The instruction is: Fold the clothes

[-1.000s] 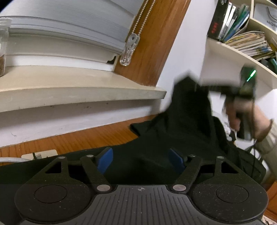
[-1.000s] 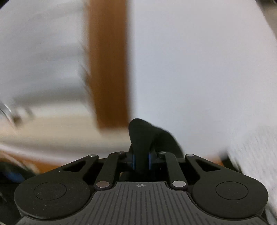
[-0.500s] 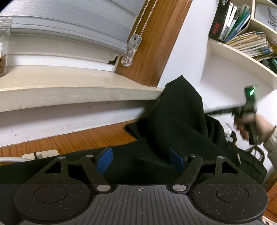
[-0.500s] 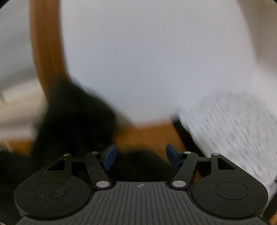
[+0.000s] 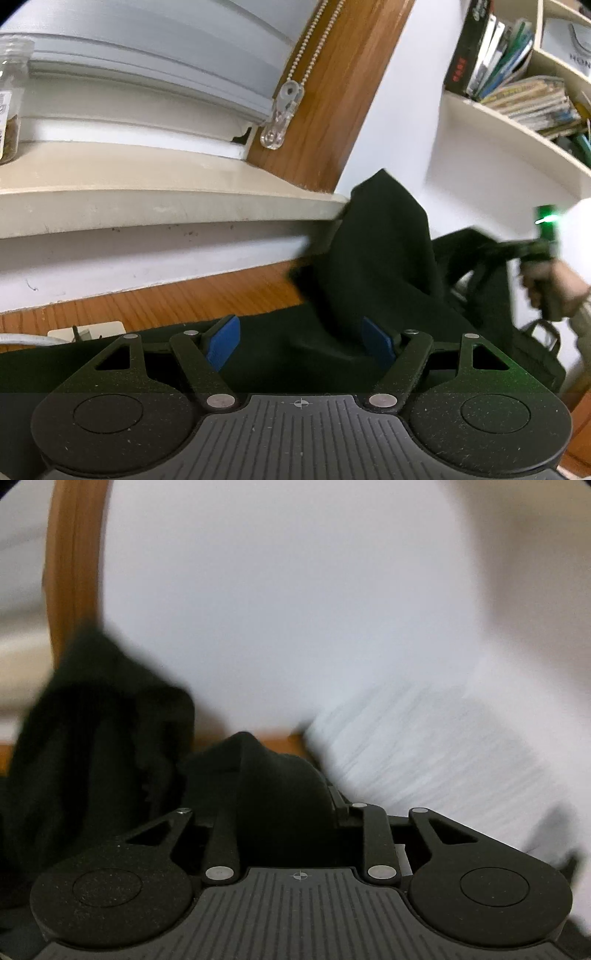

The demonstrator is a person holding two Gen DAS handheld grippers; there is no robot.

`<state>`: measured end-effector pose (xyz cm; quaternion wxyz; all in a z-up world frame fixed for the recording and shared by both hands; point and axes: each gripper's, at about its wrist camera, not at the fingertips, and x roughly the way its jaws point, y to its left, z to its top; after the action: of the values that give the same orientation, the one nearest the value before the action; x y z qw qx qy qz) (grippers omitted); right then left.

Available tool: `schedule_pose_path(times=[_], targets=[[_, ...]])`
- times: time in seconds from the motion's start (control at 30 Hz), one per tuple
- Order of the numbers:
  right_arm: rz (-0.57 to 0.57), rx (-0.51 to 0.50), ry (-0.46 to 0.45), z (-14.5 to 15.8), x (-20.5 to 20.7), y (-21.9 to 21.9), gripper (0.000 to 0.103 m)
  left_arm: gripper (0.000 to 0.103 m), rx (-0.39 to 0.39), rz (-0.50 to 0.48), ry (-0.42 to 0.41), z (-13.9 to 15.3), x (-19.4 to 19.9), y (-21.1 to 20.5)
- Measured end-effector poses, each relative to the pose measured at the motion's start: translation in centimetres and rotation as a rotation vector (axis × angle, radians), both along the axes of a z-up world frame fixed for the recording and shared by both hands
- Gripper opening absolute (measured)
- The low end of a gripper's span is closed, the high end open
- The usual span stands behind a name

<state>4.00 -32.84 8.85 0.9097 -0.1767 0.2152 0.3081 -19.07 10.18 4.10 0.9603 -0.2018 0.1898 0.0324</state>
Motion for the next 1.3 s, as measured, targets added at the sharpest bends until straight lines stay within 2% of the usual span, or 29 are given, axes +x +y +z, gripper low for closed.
schedule_pose_path(times=[0.07,0.13,0.2,0.27,0.33,0.4,0.5,0.6,0.7,0.8,0.87,0.93,1.0,1.1,1.13,1.17,1.2,1.23,1.3], targets=[[-0.077,0.039,-0.107,3.7,-1.3,-3.1,0.027,0.076,-0.015,0.003,-0.007,0.0,-0.1,0.3],[-0.165,0.079,-0.155,6.9,-2.0,-6.3,0.028,0.077,-0.019,0.003,-0.012,0.1,-0.2,0.3],[-0.218,0.047,-0.136,8.5,-1.8,-8.5,0.033,0.078,-0.016,0.001,-0.010,0.1,-0.1,0.2],[-0.225,0.029,-0.101,8.3,-1.5,-9.9,0.043,0.078,-0.013,-0.002,-0.006,0.2,0.0,0.2],[-0.197,0.037,-0.020,7.3,-1.0,-10.5,0.053,0.078,-0.010,-0.002,-0.004,0.3,0.1,0.2],[-0.186,0.091,0.036,6.0,-0.2,-10.8,0.055,0.079,-0.011,0.001,-0.001,0.3,0.1,0.3],[-0.117,0.188,0.075,4.5,-0.3,-10.2,0.061,0.079,-0.013,0.003,0.004,0.4,0.1,0.3],[-0.036,0.236,0.105,2.2,-0.2,-8.2,0.066,0.080,-0.005,0.006,0.012,0.4,0.2,0.2],[0.045,0.237,0.168,-1.1,0.2,-4.9,0.066,0.081,0.009,0.011,0.018,0.4,0.3,0.0],[0.066,0.200,0.196,-4.7,0.3,-2.2,0.066,0.081,0.018,0.010,0.023,0.3,0.3,-0.2],[0.037,0.207,0.202,-6.7,2.1,-0.7,0.066,0.081,0.019,0.010,0.026,0.3,0.3,-0.2],[-0.008,0.225,0.239,-7.3,3.3,-0.6,0.065,0.081,0.017,0.011,0.029,0.3,0.3,-0.2],[-0.042,0.201,0.310,-8.3,4.9,-0.5,0.065,0.081,0.019,0.012,0.031,0.2,0.3,-0.2],[-0.033,0.129,0.392,-9.7,7.0,1.5,0.065,0.081,0.025,0.012,0.032,0.2,0.3,-0.3],[-0.032,0.110,0.408,-10.0,7.4,2.2,0.065,0.081,0.026,0.011,0.033,0.2,0.3,-0.3],[-0.027,0.100,0.418,-10.3,7.7,2.5,0.055,0.081,0.026,0.011,0.033,0.2,0.3,-0.3],[-0.012,0.093,0.414,-10.2,8.0,3.1,0.041,0.081,0.025,0.012,0.033,0.2,0.3,-0.3],[0.009,0.084,0.392,-9.7,8.0,3.7,0.020,0.081,0.024,0.012,0.032,0.2,0.3,-0.3],[0.018,0.053,0.280,-7.7,7.5,4.9,0.018,0.081,0.021,0.012,0.031,0.1,0.2,-0.3]])
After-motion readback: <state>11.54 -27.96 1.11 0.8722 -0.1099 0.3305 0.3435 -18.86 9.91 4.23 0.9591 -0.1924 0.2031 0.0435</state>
